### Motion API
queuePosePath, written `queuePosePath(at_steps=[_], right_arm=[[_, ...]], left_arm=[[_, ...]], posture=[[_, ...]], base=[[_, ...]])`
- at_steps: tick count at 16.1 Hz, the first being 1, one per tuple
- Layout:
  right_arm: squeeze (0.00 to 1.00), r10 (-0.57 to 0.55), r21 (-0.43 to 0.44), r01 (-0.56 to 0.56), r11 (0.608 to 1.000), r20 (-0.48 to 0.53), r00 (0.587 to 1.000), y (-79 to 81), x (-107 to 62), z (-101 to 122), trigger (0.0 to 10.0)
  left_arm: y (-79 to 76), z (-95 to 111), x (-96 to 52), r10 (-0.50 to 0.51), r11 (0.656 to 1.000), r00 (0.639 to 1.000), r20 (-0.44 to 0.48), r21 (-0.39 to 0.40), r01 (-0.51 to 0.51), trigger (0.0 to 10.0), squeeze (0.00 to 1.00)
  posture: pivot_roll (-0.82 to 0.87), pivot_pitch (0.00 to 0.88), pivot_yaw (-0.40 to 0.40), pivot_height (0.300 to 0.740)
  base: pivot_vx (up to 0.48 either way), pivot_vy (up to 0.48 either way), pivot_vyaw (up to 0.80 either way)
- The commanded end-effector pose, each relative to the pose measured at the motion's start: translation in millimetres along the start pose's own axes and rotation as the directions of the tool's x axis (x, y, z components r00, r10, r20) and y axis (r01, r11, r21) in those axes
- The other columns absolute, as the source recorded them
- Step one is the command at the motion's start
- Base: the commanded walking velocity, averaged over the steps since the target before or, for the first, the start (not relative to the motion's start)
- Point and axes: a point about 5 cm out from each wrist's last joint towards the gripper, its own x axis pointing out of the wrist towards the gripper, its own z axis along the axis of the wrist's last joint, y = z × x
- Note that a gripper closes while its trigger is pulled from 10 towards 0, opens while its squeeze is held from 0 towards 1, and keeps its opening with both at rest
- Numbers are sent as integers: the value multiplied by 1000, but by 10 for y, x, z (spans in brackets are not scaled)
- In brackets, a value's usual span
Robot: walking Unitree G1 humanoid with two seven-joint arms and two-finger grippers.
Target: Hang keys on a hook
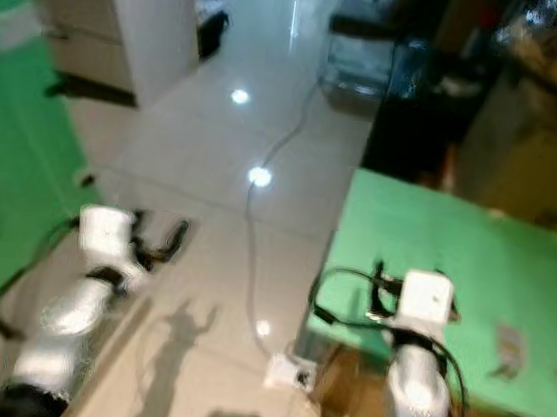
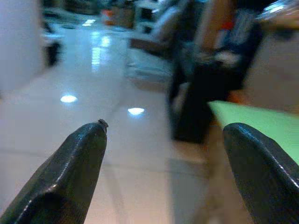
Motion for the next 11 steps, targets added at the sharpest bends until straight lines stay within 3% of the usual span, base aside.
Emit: queuePosePath(at_steps=[1, 3, 5, 6, 7, 9, 11], right_arm=[[0, 37, 16, -38, 999, 9, 999, 78, 30, 29, 10000], [0, 50, 21, -50, 999, -7, 999, 94, 59, 7, 10000], [0, 55, 27, -55, 998, -11, 998, 95, 82, 10, 10000], [0, 55, 29, -55, 998, -11, 998, 95, 88, 12, 10000], [0, 65, 34, -64, 997, -12, 998, 117, 99, 13, 10000], [0, 71, 37, -70, 997, -14, 997, 139, 99, 10, 10000], [0, 75, 41, -74, 996, -19, 997, 151, 96, -5, 10000]], left_arm=[[111, 31, -38, 33, 999, 999, 13, 26, -33, 10000, 0], [112, 35, -79, 28, 999, 999, 35, 23, -29, 10000, 0], [62, -29, -89, 1, 998, 1000, -3, 67, -1, 10000, 0], [36, -53, -85, -18, 998, 1000, -21, 59, 20, 10000, 1000], [6, -85, -73, -37, 997, 998, -45, 62, 40, 10000, 1000], [28, -63, -61, -28, 998, 999, -40, 53, 31, 10000, 0], [54, -45, -54, -25, 998, 999, -33, 49, 27, 10000, 0]], posture=[[-63, 0, 4, 740], [-62, 0, 4, 740], [-62, 0, 5, 740], [-62, 0, 5, 740], [-63, 0, 6, 740], [-65, 0, 10, 740], [-68, 0, 13, 740]], base=[[334, -341, -725], [334, -341, 0], [0, 0, 0], [0, 0, 0], [0, 0, 0], [0, 0, 0], [0, 0, 0]])
